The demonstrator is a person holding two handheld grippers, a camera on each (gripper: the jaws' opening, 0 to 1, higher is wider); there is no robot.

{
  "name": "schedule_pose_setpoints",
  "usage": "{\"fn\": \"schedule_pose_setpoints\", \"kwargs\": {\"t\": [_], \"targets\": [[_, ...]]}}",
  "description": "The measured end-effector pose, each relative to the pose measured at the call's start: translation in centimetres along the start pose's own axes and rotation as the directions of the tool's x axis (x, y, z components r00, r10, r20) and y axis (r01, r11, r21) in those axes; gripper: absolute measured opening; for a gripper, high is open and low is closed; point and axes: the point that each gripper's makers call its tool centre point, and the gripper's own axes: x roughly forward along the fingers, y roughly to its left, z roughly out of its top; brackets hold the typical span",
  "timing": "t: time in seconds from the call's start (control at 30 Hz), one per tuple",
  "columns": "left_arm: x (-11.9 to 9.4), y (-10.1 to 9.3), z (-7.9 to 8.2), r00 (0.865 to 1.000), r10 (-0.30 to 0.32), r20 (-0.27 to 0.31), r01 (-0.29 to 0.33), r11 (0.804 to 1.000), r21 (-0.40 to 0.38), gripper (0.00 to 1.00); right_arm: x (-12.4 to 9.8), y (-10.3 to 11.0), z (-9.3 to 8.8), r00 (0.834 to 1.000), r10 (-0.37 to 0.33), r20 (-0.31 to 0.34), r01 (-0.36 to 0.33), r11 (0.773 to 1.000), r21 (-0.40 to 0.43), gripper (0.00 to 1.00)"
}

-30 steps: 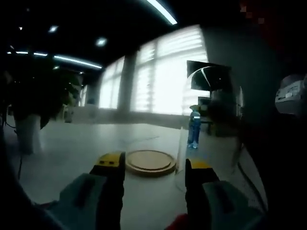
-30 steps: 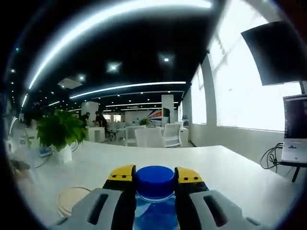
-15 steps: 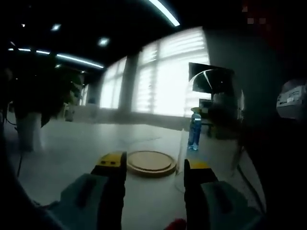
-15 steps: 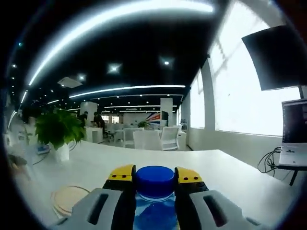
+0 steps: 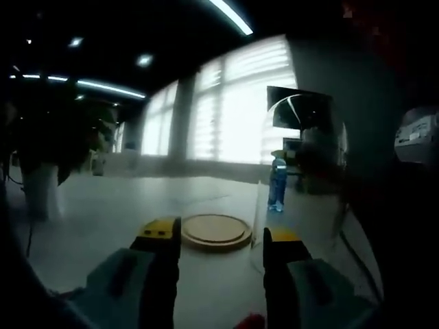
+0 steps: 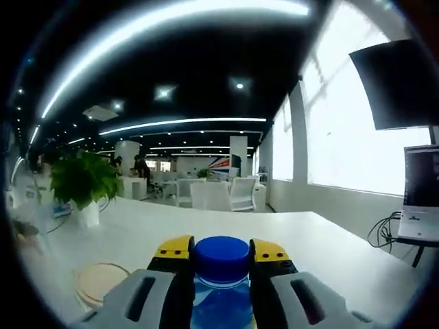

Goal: Open the cover put in the Mizone put the cover back on

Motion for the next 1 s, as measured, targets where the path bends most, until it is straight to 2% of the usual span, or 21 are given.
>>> {"fn": "schedule_pose_setpoints", "kwargs": {"t": [0.4, 0.77, 0.93, 1.0], "targets": [[0.08, 0.04, -0.37, 1.000, 0.001, -0.016, -0.001, 1.000, 0.009, 0.40, 0.00, -0.01, 0.06, 1.000, -0.004, 0.022, 0.004, 1.000, -0.006, 0.25], [-0.03, 0.10, -0.24, 1.000, 0.006, -0.008, -0.006, 1.000, 0.004, 0.40, 0.00, -0.02, 0.06, 1.000, 0.000, 0.025, 0.000, 1.000, -0.007, 0.25], [0.10, -0.13, -0.51, 1.000, -0.003, -0.016, 0.003, 1.000, 0.000, 0.40, 0.03, 0.03, 0.02, 1.000, 0.013, 0.011, -0.012, 1.000, -0.021, 0.25], [0.16, -0.21, -0.60, 1.000, -0.004, -0.021, 0.004, 1.000, 0.003, 0.40, 0.05, -0.05, 0.04, 1.000, 0.012, 0.003, -0.012, 1.000, -0.002, 0.25]]}}
